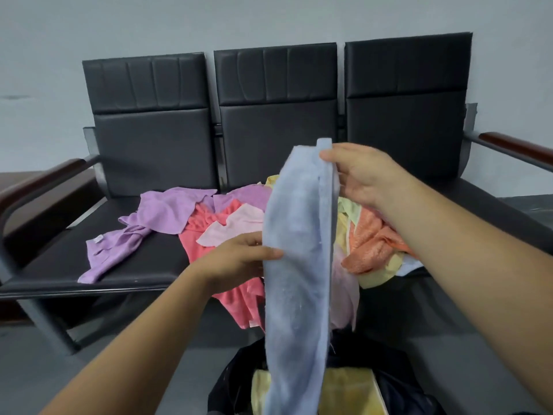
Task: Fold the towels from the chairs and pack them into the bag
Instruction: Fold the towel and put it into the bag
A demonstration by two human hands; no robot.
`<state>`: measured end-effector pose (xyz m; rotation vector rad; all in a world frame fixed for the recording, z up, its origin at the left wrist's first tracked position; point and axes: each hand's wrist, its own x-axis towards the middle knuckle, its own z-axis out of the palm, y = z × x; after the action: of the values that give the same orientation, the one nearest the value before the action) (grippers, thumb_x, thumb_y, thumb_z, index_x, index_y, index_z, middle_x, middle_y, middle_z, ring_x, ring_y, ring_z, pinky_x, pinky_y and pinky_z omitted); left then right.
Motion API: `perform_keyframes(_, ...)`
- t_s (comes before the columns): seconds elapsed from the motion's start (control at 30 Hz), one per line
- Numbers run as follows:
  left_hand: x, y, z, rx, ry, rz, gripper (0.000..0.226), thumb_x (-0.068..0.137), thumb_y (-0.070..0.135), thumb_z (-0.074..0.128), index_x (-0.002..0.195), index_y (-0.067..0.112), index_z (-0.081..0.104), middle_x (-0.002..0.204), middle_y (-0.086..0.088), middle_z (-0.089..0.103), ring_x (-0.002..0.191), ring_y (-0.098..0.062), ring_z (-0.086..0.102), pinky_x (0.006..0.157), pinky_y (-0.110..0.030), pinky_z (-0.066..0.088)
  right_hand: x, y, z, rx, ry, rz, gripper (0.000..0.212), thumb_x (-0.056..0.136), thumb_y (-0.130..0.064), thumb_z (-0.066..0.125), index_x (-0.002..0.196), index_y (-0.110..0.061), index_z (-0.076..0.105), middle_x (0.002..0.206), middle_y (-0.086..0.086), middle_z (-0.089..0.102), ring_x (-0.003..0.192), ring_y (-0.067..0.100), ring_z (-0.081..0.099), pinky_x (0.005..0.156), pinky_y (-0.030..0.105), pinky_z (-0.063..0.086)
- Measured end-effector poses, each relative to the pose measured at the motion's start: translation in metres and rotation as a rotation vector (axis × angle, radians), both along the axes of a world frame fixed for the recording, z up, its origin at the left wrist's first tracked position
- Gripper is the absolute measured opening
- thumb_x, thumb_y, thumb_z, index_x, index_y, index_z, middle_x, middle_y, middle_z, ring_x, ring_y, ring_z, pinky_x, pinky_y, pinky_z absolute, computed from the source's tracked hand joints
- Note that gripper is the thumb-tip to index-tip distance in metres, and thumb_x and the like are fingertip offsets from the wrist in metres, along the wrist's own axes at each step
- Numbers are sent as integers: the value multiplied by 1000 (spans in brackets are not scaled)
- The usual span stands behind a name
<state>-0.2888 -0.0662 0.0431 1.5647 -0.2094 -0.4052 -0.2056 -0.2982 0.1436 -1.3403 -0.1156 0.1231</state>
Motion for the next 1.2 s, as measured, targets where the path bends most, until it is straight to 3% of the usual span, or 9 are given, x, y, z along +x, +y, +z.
perform_keyframes(0.2, 8, -25, 4, -555, 83, 52, 38, 96, 26, 51, 119, 3, 73, 124, -18, 69, 115, -30, 67, 93, -40, 57, 4, 4, -66, -130, 345, 181, 8, 97, -18, 65, 94, -11, 68, 95, 10, 70, 85, 24, 67, 80, 35, 56)
perform_keyframes(0.33, 21, -23, 0, -697, 99, 153, 50, 95, 30, 53, 133, -3, 60, 134, -22, 62, 125, -33, 61, 108, -43, 48, 0, -1, -100, 163, 507, 279, 44, 90, -36, 67, 125, -10, 69, 117, 9, 74, 105, 28, 72, 88, 41, 58)
perform_keyframes(0.47, 32, -19, -6, -700, 75, 216, 51, 98, 30, 51, 137, -3, 55, 140, -22, 59, 132, -32, 56, 115, -45, 41, 1, -10, -132, 155, 570, 358, 84, 82, -61, 66, 133, 5, 55, 131, 16, 65, 126, 35, 61, 106, 50, 48)
perform_keyframes(0.63, 35, -15, -6, -690, 76, 200, 46, 97, 25, 53, 135, 0, 56, 129, -18, 65, 121, -30, 64, 101, -41, 53, 2, -17, -136, -1, 398, 458, 48, 76, -37, 83, 113, -8, 74, 114, 12, 69, 108, 28, 65, 100, 43, 50)
perform_keyframes(0.77, 41, -2, -7, -451, -99, 180, 52, 93, -1, 57, 138, 22, 44, 133, -17, 59, 123, -32, 60, 100, -47, 50, 8, -14, -126, 215, 301, 390, 42, 91, -16, 62, 131, -4, 63, 132, 13, 67, 123, 26, 64, 105, 41, 51)
perform_keyframes(0.9, 43, 8, -10, -107, -144, 204, 69, 97, -6, 55, 147, 39, 37, 88, -7, 69, 91, -24, 67, 86, -40, 52, 6, -13, -117, 345, 221, 347, 33, 95, -13, 56, 123, -2, 67, 130, 16, 68, 122, 28, 65, 102, 41, 54)
perform_keyframes(1.0, 43, 11, -14, -27, -161, 208, 49, 101, 1, 53, 143, 25, 45, 116, -16, 72, 108, -32, 70, 90, -43, 58, 7, -13, -117, 386, 245, 270, 28, 98, -15, 56, 112, -2, 76, 124, 15, 71, 118, 28, 68, 104, 42, 52)
perform_keyframes(1.1, 44, 10, -12, 239, -246, 336, 25, 103, 12, 54, 128, 12, 50, 110, -12, 73, 107, -29, 70, 85, -37, 61, 10, -11, -120, 319, 242, 130, 37, 97, -14, 63, 130, 4, 62, 131, 20, 66, 122, 31, 65, 107, 43, 50)
perform_keyframes(1.2, 45, 9, -13, 512, -334, 402, 18, 103, 22, 56, 115, 8, 58, 106, -12, 70, 100, -27, 70, 88, -44, 60, 9, -11, -115, 100, 92, -41, 10, 94, -10, 69, 104, -8, 67, 103, 11, 74, 93, 20, 72, 82, 33, 60)
